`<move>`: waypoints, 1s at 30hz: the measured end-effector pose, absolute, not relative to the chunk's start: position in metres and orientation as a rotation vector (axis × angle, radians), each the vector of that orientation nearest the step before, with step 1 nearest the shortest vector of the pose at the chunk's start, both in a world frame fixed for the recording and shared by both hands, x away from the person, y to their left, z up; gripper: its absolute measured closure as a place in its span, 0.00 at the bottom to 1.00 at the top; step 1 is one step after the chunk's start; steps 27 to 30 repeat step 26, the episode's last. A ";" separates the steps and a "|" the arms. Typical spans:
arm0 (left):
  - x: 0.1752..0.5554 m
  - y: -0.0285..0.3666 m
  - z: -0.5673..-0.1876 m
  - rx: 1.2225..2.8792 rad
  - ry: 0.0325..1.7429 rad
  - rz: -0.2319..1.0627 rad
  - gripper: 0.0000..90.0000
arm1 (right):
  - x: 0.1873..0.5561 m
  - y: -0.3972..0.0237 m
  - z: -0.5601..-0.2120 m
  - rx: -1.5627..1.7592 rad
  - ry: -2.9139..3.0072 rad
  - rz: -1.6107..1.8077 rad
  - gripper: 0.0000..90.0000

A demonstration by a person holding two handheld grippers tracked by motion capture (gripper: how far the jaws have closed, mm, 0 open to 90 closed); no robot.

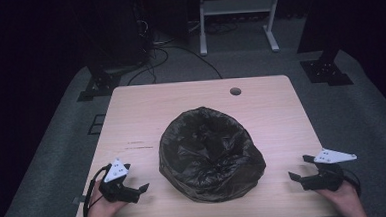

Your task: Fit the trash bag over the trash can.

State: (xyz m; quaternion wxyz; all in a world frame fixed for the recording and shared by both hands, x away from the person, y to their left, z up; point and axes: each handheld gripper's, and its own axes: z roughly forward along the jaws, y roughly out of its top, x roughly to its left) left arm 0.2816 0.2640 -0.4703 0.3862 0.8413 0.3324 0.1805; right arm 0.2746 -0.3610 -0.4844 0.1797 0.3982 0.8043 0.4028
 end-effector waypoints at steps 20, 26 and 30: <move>0.287 0.261 -0.483 2.209 0.888 0.388 0.00 | 0.277 -0.352 -0.488 1.157 2.331 1.019 0.11; 0.287 0.261 -0.483 2.209 0.888 0.388 0.00 | 0.277 -0.353 -0.488 1.137 2.345 1.025 0.11; 0.287 0.261 -0.483 2.209 0.888 0.388 0.00 | 0.277 -0.353 -0.488 1.137 2.345 1.025 0.11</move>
